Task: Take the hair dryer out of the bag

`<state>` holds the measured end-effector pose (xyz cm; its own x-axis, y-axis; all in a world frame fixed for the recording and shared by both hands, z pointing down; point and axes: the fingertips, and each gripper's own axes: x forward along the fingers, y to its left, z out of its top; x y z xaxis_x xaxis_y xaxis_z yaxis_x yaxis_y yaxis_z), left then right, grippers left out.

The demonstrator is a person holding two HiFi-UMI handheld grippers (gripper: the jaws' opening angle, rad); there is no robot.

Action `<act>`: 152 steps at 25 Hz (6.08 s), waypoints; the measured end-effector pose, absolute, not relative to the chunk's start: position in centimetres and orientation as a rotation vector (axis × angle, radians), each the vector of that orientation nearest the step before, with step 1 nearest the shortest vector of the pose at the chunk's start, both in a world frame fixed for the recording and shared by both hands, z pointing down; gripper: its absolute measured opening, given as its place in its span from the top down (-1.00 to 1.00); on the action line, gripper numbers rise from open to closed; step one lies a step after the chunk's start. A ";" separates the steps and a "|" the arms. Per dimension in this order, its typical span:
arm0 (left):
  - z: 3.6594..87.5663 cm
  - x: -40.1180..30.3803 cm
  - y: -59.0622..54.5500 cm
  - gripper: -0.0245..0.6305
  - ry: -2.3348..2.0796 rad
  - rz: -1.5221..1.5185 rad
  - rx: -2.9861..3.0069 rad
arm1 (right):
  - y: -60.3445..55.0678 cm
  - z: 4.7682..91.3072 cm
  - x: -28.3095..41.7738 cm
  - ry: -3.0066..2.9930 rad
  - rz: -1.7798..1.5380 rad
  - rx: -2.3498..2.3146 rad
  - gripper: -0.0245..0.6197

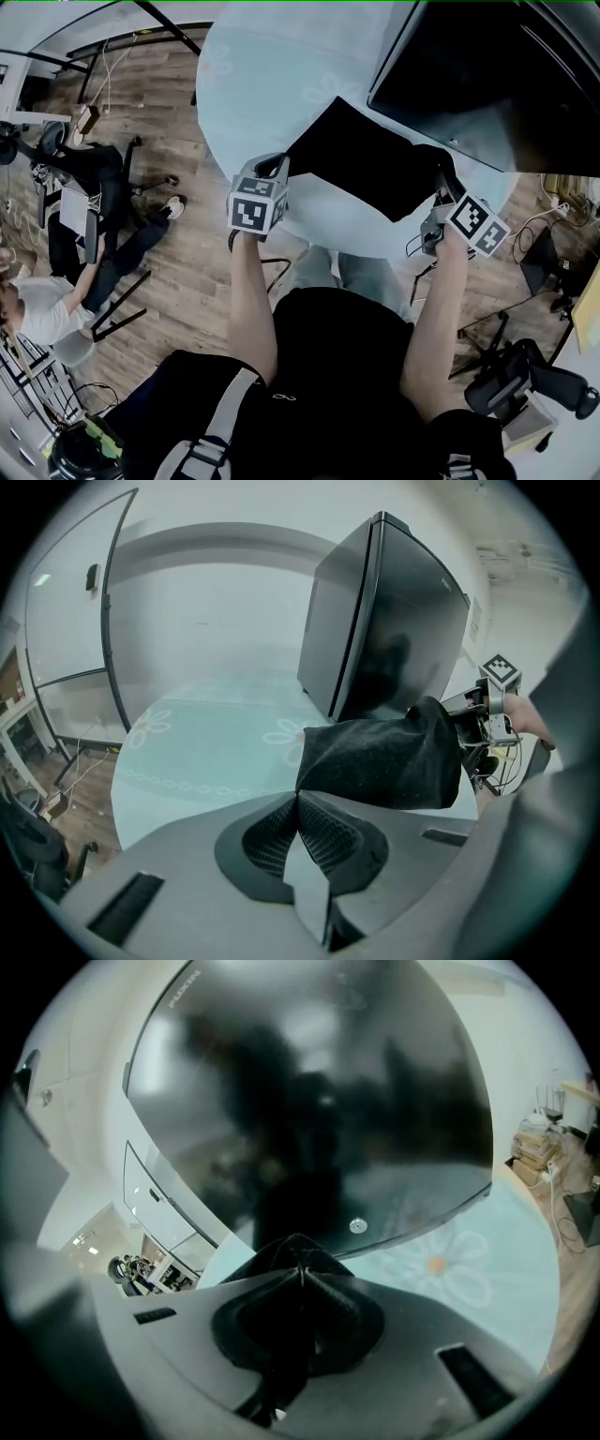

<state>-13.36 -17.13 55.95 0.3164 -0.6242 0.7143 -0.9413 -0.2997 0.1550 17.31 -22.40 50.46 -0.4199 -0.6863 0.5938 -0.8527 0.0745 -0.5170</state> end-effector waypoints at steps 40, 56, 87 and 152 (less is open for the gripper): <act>56.6 -19.6 -16.7 0.89 -1.550 0.641 1.865 | -22.9 46.1 20.1 -2.271 1.352 1.706 0.86; 58.9 -16.1 -16.9 0.90 -1.423 0.806 1.923 | -19.0 49.7 21.0 -2.152 1.370 1.661 0.87; 57.6 -26.0 -16.3 0.90 -1.812 0.747 1.654 | -17.7 46.8 29.6 -2.134 1.476 2.048 0.87; 47.7 -1.2 -17.0 0.91 -1.325 0.505 2.374 | 1.5 55.3 9.6 -1.903 1.169 0.948 0.92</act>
